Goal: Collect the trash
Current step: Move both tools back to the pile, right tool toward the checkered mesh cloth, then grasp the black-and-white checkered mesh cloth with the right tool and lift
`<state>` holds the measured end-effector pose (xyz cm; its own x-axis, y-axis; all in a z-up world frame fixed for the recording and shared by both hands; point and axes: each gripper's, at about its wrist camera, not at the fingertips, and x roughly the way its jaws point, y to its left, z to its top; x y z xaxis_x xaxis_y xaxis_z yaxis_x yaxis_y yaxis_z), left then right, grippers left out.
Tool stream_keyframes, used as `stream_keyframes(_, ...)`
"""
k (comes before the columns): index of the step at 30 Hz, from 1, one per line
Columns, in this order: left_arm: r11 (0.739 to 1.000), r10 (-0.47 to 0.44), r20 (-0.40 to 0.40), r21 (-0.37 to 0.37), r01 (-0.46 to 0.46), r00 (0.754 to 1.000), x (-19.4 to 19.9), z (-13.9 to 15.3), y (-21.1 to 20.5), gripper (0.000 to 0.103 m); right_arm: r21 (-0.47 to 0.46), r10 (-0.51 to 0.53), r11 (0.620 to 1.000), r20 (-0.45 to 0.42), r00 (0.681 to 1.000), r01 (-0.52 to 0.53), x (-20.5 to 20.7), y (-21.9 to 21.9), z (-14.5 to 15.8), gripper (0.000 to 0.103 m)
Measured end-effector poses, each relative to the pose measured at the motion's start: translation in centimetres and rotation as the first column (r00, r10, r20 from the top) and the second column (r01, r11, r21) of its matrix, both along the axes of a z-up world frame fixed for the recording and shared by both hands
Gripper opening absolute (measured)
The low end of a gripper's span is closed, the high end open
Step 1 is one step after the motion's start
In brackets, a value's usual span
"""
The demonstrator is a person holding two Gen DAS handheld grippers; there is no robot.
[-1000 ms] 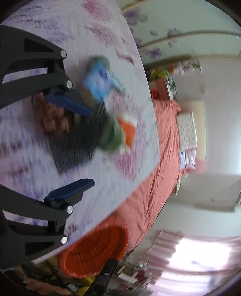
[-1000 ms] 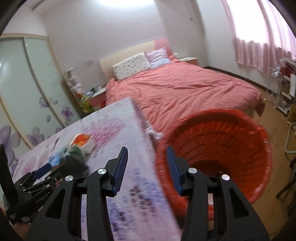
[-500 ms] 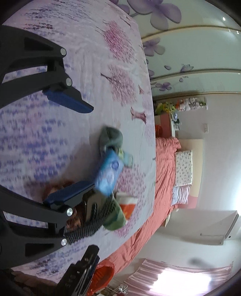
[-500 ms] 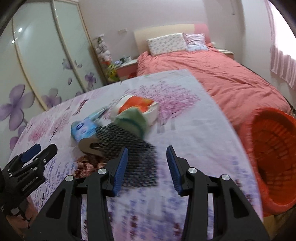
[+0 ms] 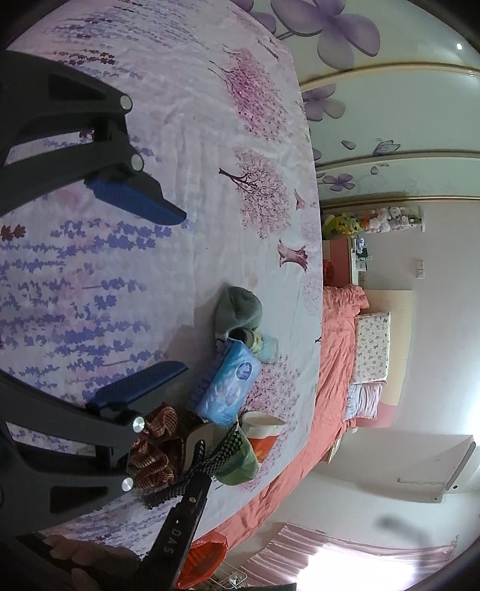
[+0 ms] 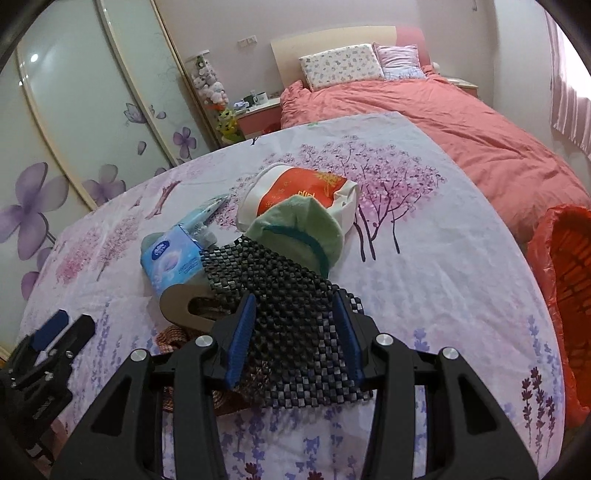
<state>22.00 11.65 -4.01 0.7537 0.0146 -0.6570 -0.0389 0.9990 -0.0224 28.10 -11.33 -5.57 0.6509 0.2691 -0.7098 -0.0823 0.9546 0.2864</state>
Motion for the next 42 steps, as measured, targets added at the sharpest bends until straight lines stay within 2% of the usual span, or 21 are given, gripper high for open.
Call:
stream_keyframes(3, 1.000, -0.003, -0.008, -0.008, 0.003, 1.000, 0.1, -0.1, -0.2, 0.075, -0.016, 0.016, 1.000, 0.004, 1.000, -0.016, 0.0, 0.4, -0.2, 0.043)
stream_keyframes(4, 1.000, -0.005, -0.009, -0.008, 0.005, 1.000, 0.2, -0.2, -0.2, 0.075, -0.013, 0.027, 1.000, 0.007, 1.000, -0.027, 0.0, 0.5, -0.2, 0.040)
stream_keyframes(6, 1.000, -0.011, -0.009, -0.004, 0.011, 1.000, 0.1, -0.2, -0.5, 0.075, 0.025, 0.067, 0.997, 0.006, 0.998, -0.067, 0.1, 0.7, -0.2, 0.019)
stream_keyframes(8, 1.000, -0.017, -0.007, 0.000, 0.017, 1.000, 0.1, -0.1, -0.8, 0.075, 0.000, 0.081, 0.997, 0.014, 0.997, -0.081, 0.0, 1.2, 0.1, 0.009)
stream_keyframes(11, 1.000, -0.029, 0.000, 0.005, 0.029, 1.000, -0.1, 0.1, -1.4, 0.075, -0.044, 0.087, 0.995, 0.025, 0.996, -0.086, -0.3, 1.6, 0.2, 0.000)
stream_keyframes(19, 0.997, -0.069, 0.009, 0.015, 0.069, 0.998, -0.2, 0.6, -3.2, 0.075, -0.044, 0.003, 0.999, 0.097, 0.995, 0.001, -1.2, -1.1, 1.3, 0.000)
stream_keyframes(20, 0.997, -0.074, 0.009, 0.016, 0.074, 0.997, -0.2, 0.6, -3.5, 0.075, -0.030, 0.016, 0.999, 0.086, 0.996, -0.014, -1.1, -1.2, 1.2, 0.001)
stream_keyframes(22, 0.997, -0.081, 0.007, 0.018, 0.081, 0.997, -0.3, 0.5, -3.8, 0.075, -0.004, 0.044, 0.999, 0.054, 0.998, -0.044, -0.9, -1.1, 0.7, 0.010)
stream_keyframes(24, 0.996, -0.087, 0.007, 0.021, 0.087, 0.996, -0.4, 0.5, -4.1, 0.075, -0.021, 0.054, 0.998, 0.052, 0.997, -0.053, -1.1, -0.7, 0.2, 0.046)
stream_keyframes(25, 0.996, -0.088, 0.008, 0.023, 0.088, 0.996, -0.5, 0.5, -4.1, 0.075, -0.034, 0.059, 0.998, 0.055, 0.997, -0.057, -1.3, -0.7, 0.1, 0.050)
stream_keyframes(29, 0.996, -0.082, 0.001, 0.027, 0.082, 0.997, -0.5, 0.4, -4.1, 0.075, -0.068, 0.083, 0.994, 0.018, 0.996, -0.082, -1.1, 0.1, -0.9, 0.050)
stream_keyframes(34, 0.997, -0.079, -0.001, 0.022, 0.079, 0.997, -0.6, 0.4, -4.0, 0.075, -0.041, 0.092, 0.995, -0.009, 0.996, -0.093, -0.7, -0.3, -1.2, 0.050)
stream_keyframes(35, 0.997, -0.080, -0.001, 0.022, 0.080, 0.997, -0.6, 0.4, -4.0, 0.075, -0.034, 0.100, 0.994, -0.017, 0.995, -0.101, -0.7, -0.3, -1.4, 0.048)
stream_keyframes(38, 0.996, -0.082, -0.001, 0.020, 0.082, 0.997, -0.6, 0.4, -4.1, 0.075, -0.017, 0.128, 0.992, -0.040, 0.991, -0.129, -0.8, -0.1, -1.9, 0.027)
stream_keyframes(40, 0.996, -0.085, -0.003, 0.020, 0.085, 0.996, -0.6, 0.4, -4.2, 0.075, -0.052, 0.129, 0.990, -0.030, 0.991, -0.130, -1.1, 0.3, -2.0, 0.019)
stream_keyframes(42, 0.996, -0.087, -0.003, 0.021, 0.087, 0.996, -0.7, 0.4, -4.3, 0.075, -0.032, 0.131, 0.991, -0.040, 0.991, -0.133, -1.0, 0.1, -2.0, 0.007)
